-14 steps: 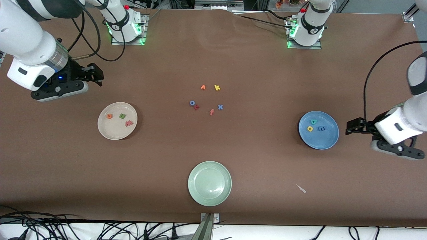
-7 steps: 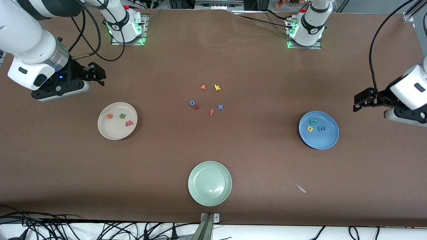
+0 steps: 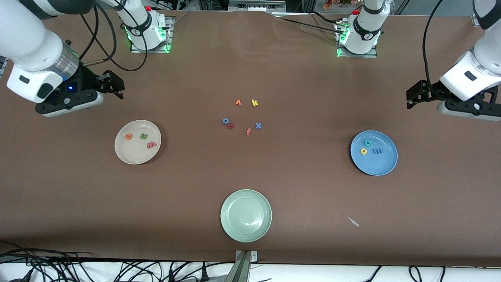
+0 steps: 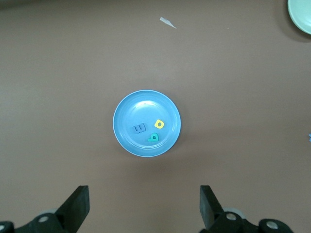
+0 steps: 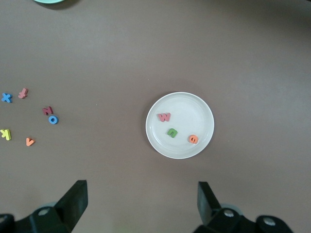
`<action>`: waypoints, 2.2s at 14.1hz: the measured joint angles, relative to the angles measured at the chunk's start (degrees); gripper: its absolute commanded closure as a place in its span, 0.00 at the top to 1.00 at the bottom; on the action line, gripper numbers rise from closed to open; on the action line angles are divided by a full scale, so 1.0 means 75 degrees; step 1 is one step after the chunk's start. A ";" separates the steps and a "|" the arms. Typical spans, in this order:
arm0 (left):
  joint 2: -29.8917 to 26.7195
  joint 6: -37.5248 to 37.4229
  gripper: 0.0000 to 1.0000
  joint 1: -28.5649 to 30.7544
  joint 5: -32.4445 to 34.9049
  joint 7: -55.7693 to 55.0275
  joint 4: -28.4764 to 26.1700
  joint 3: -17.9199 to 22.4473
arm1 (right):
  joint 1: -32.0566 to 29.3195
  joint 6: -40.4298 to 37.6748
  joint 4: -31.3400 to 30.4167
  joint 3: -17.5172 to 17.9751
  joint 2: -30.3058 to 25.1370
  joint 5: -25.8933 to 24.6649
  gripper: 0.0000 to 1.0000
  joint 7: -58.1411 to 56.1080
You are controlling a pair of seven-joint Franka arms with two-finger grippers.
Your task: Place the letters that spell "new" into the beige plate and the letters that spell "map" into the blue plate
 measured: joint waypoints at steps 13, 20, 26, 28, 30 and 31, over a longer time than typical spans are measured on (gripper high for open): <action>-0.0150 0.0024 1.00 -0.0275 -0.0408 -0.0002 -0.0208 0.0517 | -0.0974 -0.0059 0.0056 0.0768 -0.0177 -0.0225 1.00 -0.0041; -0.0150 -0.0006 1.00 -0.0375 -0.0408 -0.0001 -0.0208 0.0489 | -0.1014 -0.0064 0.0056 0.0700 -0.0176 -0.0225 1.00 -0.0034; -0.0150 -0.0018 1.00 -0.0375 -0.0408 0.0000 -0.0208 0.0489 | -0.1024 -0.0198 0.0049 0.0530 -0.0133 -0.0153 1.00 -0.0043; -0.0150 -0.0019 1.00 -0.0375 -0.0408 0.0000 -0.0208 0.0489 | -0.1024 -0.0250 0.0031 0.0530 -0.0127 0.0003 1.00 -0.0042; -0.0150 -0.0021 1.00 -0.0375 -0.0408 0.0000 -0.0208 0.0489 | -0.1024 -0.0250 0.0031 0.0530 -0.0124 0.0066 1.00 -0.0042; -0.0150 -0.0021 1.00 -0.0375 -0.0408 0.0000 -0.0208 0.0489 | -0.1024 -0.0249 0.0031 0.0529 -0.0124 0.0074 1.00 -0.0042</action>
